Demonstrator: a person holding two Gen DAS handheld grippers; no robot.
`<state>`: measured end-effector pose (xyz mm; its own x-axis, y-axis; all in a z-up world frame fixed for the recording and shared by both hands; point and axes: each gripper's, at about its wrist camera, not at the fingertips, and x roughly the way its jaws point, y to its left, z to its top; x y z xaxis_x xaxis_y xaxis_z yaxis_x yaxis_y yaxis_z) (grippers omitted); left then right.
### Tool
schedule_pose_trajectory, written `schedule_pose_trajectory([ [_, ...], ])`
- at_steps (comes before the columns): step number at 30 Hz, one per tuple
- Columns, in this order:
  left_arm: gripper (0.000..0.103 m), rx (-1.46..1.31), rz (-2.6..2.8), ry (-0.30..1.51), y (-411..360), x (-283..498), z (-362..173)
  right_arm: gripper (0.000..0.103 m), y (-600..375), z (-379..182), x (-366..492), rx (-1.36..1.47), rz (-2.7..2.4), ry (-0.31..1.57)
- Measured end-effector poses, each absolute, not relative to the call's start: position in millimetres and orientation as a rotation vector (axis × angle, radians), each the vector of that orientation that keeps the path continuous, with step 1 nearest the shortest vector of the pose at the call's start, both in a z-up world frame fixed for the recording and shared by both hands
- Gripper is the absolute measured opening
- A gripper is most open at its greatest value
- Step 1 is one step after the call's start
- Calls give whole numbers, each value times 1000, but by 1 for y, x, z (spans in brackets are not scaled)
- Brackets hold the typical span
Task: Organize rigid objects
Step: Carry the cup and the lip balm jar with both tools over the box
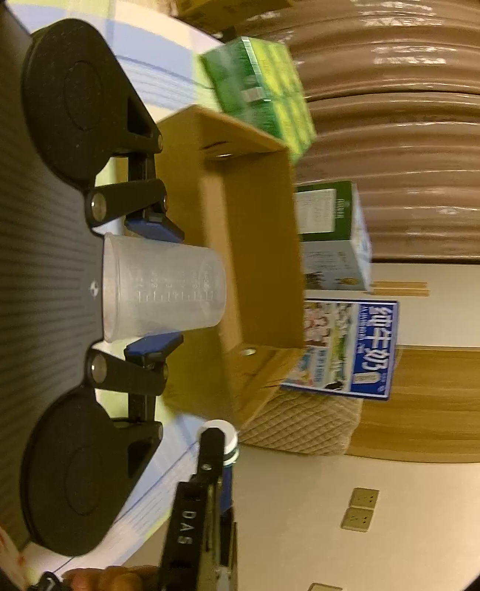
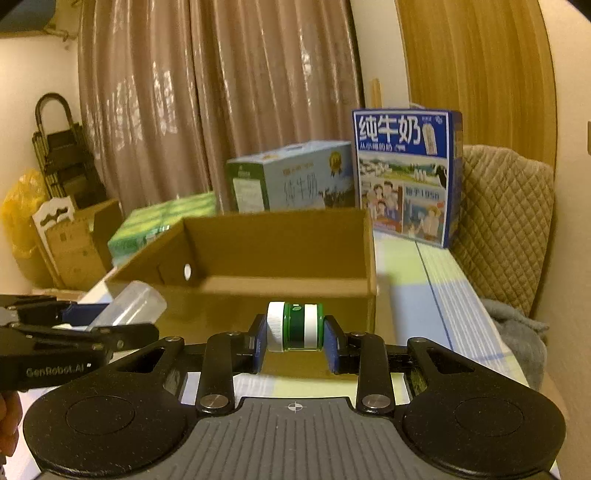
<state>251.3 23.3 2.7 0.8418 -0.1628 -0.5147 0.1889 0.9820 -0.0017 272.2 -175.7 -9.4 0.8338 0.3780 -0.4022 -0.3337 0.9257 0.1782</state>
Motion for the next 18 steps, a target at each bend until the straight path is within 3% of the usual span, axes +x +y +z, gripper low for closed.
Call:
schedule_pose_trajectory([
  [18, 47, -8, -133, 497, 65, 347, 17, 28, -153, -6, 362, 107, 382, 422],
])
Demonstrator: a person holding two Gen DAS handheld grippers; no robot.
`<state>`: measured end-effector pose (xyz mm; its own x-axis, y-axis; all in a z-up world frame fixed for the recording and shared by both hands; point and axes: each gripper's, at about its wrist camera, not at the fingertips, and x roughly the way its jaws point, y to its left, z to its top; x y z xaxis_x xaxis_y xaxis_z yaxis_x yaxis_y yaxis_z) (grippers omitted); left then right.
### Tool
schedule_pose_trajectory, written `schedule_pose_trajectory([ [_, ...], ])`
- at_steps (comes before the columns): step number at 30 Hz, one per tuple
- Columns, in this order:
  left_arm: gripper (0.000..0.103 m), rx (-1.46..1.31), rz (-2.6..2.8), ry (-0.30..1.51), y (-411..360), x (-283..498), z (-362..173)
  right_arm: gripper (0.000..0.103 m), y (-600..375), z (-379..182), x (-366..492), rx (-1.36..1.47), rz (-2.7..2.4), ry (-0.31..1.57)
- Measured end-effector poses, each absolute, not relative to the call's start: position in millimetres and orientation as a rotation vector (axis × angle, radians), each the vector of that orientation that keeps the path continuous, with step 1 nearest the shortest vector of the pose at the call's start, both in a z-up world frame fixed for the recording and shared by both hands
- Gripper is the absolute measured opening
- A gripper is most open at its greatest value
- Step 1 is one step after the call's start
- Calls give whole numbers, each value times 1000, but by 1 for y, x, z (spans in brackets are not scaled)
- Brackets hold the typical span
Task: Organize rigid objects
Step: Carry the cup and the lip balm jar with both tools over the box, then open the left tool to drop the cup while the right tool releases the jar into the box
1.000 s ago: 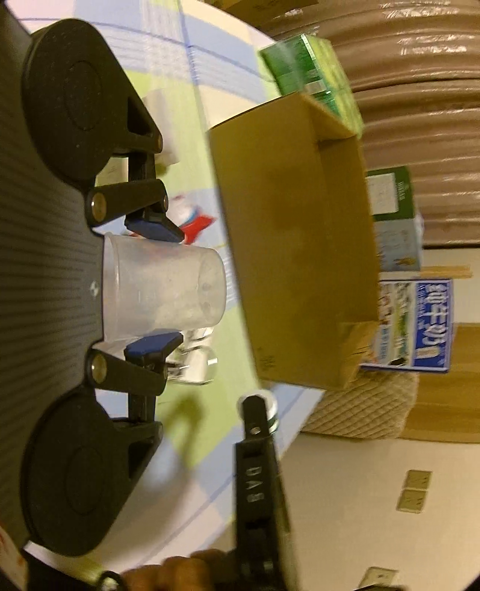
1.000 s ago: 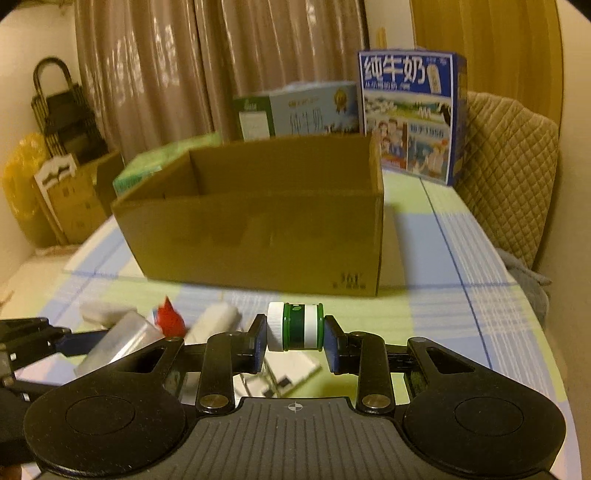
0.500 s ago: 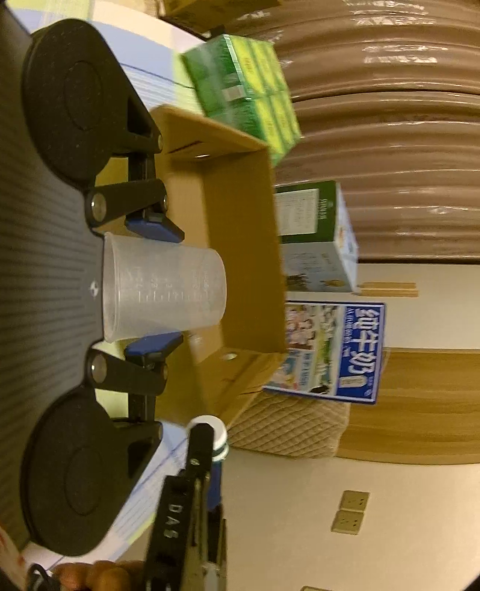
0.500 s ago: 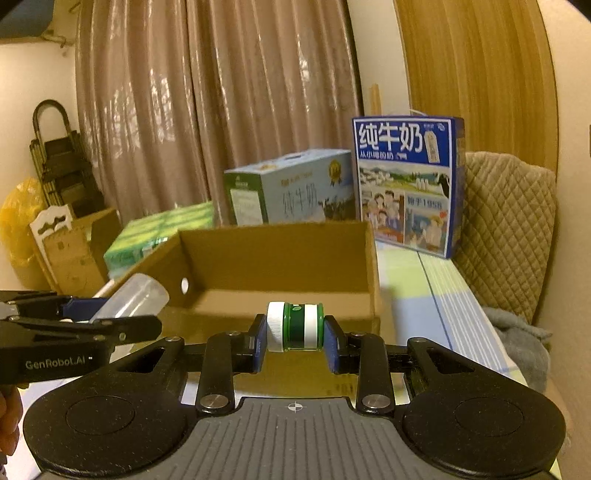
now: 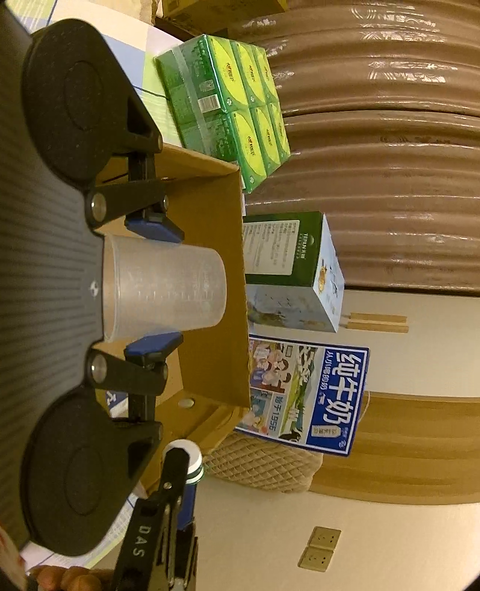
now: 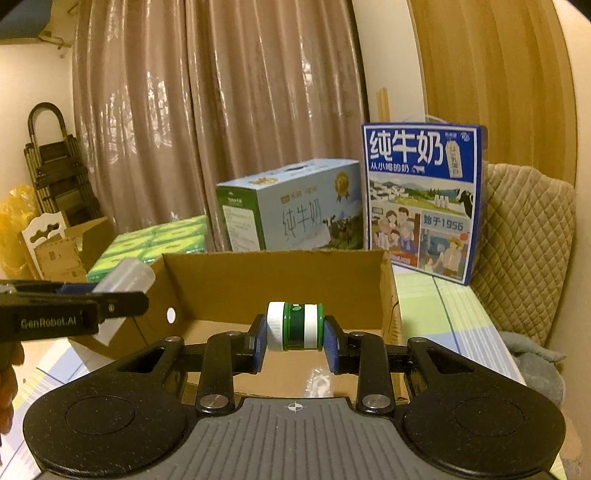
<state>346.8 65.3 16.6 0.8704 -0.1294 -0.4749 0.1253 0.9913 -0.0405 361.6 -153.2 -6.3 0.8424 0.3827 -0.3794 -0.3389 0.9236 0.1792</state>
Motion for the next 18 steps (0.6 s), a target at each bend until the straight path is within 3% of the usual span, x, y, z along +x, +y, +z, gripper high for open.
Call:
schedule_pose_trajectory([
  [18, 47, -49, -136, 544, 68, 366, -1, 28, -154, -21, 371, 108, 377, 468],
])
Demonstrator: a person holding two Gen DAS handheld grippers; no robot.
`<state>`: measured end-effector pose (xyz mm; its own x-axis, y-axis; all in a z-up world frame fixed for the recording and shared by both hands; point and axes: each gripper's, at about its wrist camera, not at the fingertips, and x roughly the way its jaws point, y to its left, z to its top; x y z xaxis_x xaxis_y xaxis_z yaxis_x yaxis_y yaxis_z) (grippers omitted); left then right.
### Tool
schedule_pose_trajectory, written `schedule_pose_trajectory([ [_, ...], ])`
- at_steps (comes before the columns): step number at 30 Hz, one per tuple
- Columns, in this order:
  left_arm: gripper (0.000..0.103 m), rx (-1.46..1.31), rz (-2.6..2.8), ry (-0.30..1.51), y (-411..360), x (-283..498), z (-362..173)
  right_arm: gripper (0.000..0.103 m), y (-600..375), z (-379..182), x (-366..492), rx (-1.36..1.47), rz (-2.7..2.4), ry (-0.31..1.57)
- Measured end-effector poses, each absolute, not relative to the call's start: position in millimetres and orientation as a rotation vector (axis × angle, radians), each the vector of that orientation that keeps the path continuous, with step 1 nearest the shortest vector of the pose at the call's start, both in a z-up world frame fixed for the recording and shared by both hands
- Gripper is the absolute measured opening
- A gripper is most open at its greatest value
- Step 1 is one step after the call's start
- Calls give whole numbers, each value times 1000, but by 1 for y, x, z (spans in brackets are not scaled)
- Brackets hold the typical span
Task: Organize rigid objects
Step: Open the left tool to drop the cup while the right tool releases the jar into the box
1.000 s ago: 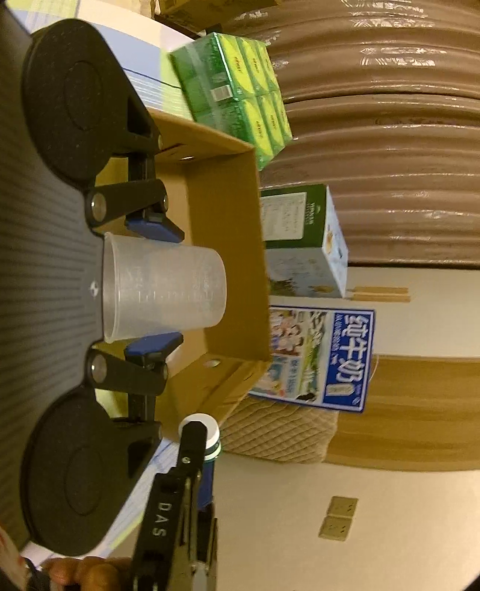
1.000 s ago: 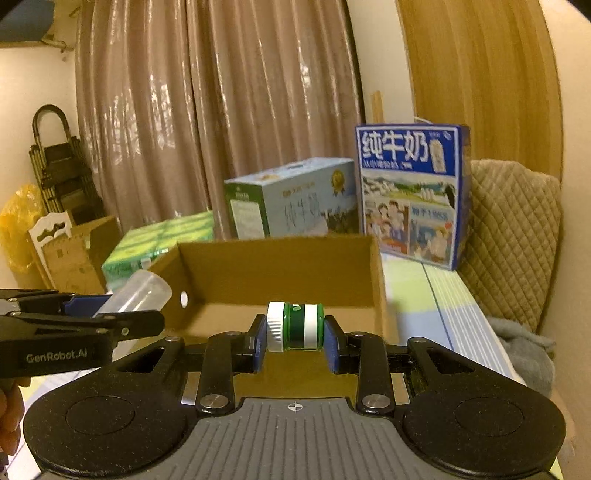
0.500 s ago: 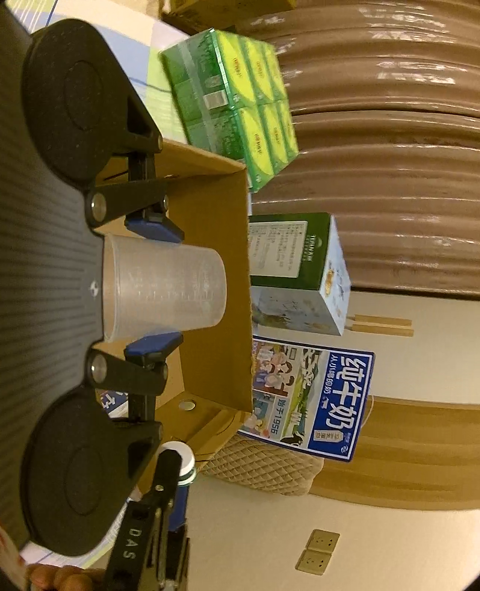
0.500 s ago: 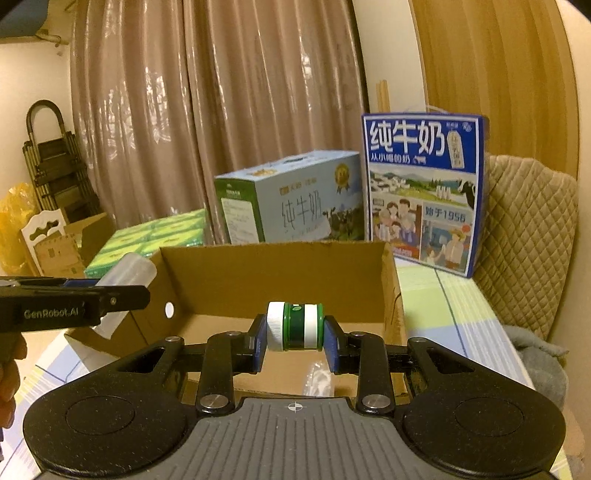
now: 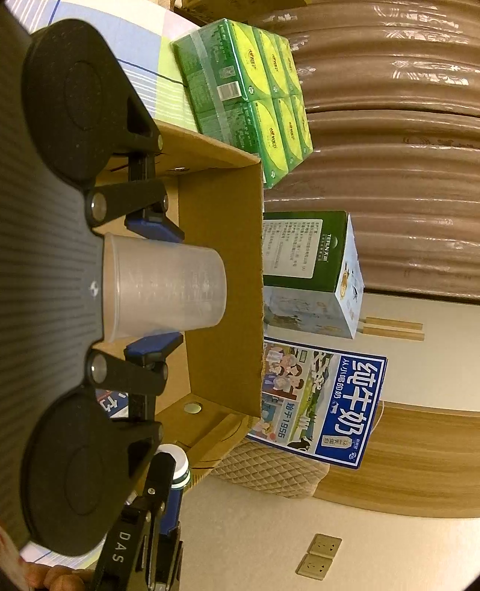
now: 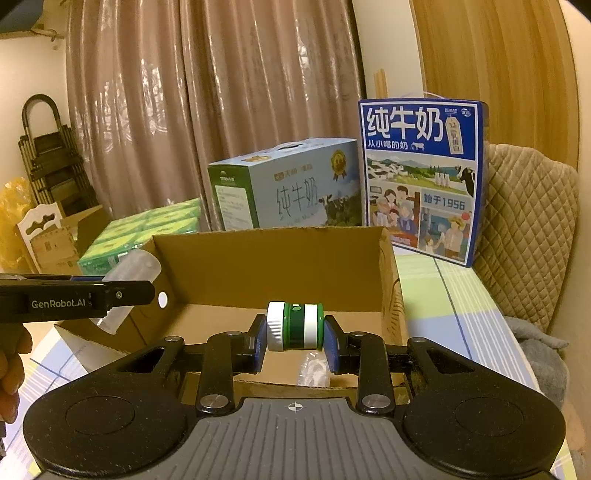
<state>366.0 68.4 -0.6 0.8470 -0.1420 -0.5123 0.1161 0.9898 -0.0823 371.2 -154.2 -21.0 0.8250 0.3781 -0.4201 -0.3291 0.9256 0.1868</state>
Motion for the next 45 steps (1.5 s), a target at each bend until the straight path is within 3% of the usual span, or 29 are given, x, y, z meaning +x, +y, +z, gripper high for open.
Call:
schedule_pose_trajectory([
  [11, 48, -40, -135, 535, 64, 369, -3, 28, -156, -23, 373, 111, 369, 472],
  [14, 62, -50, -119, 519, 65, 367, 0, 28, -156, -24, 373, 110, 370, 475],
  [45, 62, -43, -106, 523, 64, 363, 0, 29, -164, -25, 376, 143, 357, 455],
])
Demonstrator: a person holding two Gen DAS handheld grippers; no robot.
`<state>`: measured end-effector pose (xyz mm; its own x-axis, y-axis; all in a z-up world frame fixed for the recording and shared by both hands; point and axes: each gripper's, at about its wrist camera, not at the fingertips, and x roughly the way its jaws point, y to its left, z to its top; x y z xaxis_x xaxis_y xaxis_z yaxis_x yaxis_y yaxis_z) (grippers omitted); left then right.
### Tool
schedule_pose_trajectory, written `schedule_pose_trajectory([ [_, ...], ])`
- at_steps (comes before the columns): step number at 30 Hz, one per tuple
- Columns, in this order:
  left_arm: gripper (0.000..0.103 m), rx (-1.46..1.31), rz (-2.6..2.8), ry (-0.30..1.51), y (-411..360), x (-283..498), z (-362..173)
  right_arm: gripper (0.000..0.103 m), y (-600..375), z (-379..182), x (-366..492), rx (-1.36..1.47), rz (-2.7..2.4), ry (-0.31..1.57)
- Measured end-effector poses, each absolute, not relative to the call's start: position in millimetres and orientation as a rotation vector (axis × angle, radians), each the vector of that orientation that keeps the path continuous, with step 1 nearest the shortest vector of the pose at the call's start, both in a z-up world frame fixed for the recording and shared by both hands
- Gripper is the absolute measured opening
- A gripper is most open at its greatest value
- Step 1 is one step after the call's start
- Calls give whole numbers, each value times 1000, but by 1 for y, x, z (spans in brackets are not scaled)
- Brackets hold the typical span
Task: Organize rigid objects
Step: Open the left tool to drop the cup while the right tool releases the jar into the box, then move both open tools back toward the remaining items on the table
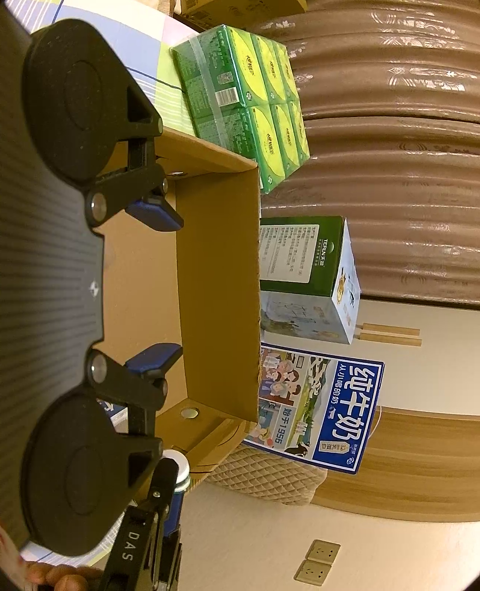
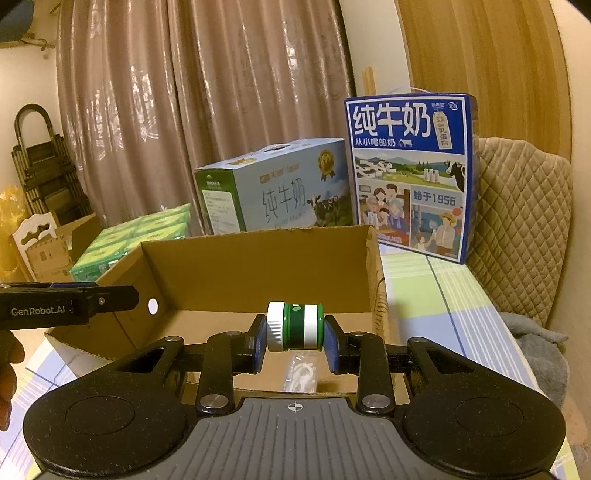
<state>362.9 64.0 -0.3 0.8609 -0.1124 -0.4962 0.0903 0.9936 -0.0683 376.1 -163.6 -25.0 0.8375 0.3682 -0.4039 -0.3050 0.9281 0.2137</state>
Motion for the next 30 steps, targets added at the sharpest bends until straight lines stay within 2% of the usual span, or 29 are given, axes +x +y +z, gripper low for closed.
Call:
schedule_pose_trajectory([
  [1, 62, -45, -106, 523, 64, 363, 0, 30, -165, -25, 377, 148, 357, 447],
  [5, 62, -45, -107, 521, 64, 363, 0, 44, -173, -21, 377, 194, 353, 422],
  [30, 62, -27, -109, 492, 60, 338, 10, 47, -180, -2, 348, 187, 352, 328],
])
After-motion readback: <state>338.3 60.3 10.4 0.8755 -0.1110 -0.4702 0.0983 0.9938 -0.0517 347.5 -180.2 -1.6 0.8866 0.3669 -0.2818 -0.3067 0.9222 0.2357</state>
